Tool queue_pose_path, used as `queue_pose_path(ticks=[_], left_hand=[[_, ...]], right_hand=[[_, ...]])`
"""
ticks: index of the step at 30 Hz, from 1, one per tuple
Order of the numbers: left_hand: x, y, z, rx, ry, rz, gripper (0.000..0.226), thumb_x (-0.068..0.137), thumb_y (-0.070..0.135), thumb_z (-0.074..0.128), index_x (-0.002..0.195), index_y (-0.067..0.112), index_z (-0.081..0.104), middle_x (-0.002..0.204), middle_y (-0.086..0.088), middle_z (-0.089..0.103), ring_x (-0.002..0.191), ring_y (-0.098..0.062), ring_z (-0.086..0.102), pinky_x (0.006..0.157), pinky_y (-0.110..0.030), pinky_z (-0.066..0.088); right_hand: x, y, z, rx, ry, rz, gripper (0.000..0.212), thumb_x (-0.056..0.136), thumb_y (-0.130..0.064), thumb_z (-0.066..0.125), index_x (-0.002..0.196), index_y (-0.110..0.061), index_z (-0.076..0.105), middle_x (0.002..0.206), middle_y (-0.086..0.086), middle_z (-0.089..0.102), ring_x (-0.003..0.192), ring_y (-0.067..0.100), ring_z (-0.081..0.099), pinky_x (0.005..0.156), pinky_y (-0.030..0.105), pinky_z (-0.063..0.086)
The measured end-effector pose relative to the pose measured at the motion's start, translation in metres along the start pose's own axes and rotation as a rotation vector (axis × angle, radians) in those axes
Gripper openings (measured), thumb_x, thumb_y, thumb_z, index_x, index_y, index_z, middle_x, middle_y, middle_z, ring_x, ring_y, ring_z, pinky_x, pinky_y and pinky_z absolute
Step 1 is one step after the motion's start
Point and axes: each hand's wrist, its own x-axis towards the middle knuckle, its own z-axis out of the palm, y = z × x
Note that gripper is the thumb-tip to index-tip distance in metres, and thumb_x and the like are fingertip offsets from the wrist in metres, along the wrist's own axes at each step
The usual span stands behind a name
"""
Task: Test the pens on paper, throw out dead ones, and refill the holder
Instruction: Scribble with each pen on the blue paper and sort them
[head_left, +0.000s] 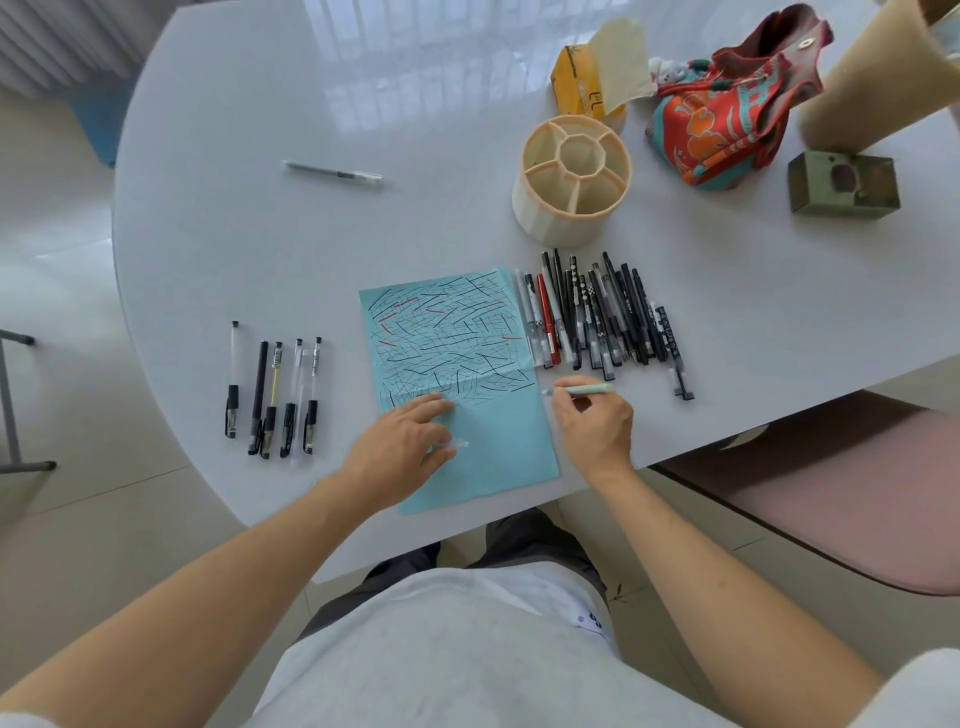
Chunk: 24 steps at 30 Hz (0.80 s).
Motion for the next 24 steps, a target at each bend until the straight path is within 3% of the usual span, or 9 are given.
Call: queue_pose_path(ticks=[4,9,16,21,24], left_hand=[[0.002,0.003,-0.004,-0.056,0.042,-0.012,0.02,0.095,0.04,0.061,0.098,0.023,0.071,0.141,0.001,0.058,0.14,-0.016,0.043,0.111,-0.029,0.034],[0.005,0.01,-0.011,-0.07,0.098,-0.016,0.022,0.097,0.04,0.058,0.096,0.021,0.069,0.128,0.003,0.065,0.128,-0.015,0.054,0.102,-0.027,0.042],[0.005,0.016,-0.019,-0.091,0.124,-0.012,0.022,0.096,0.039,0.058,0.098,0.02,0.069,0.115,0.006,0.069,0.107,-0.014,0.061,0.086,-0.027,0.048],[0.008,0.022,-0.026,-0.087,0.065,-0.077,0.024,0.099,0.043,0.051,0.095,0.023,0.065,0.079,0.01,0.062,0.075,-0.014,0.055,0.064,-0.033,0.047],[0.011,0.025,-0.031,-0.091,0.075,-0.107,0.025,0.098,0.04,0.051,0.089,0.021,0.063,0.069,0.009,0.057,0.064,-0.016,0.051,0.057,-0.034,0.042]], right_hand=[[-0.008,-0.008,0.0,0.261,-0.015,0.131,0.012,0.094,-0.013,0.067,0.088,-0.023,0.067,0.077,-0.001,0.073,0.064,0.015,0.069,0.06,0.019,0.054],[-0.023,-0.02,0.014,0.53,-0.209,0.183,0.005,0.095,-0.01,0.065,0.091,-0.008,0.067,0.082,0.012,0.076,0.063,0.023,0.066,0.065,0.033,0.06],[-0.027,-0.033,0.023,0.54,-0.324,0.154,0.007,0.09,-0.02,0.069,0.088,-0.014,0.071,0.081,0.013,0.074,0.064,0.024,0.068,0.067,0.033,0.06],[-0.025,-0.035,0.03,0.526,-0.356,0.188,0.007,0.094,-0.018,0.072,0.093,-0.011,0.074,0.082,0.011,0.076,0.065,0.022,0.069,0.07,0.034,0.062],[-0.024,-0.038,0.036,0.563,-0.328,0.252,0.007,0.096,-0.016,0.071,0.093,-0.01,0.075,0.082,0.01,0.077,0.066,0.019,0.07,0.069,0.031,0.062]])
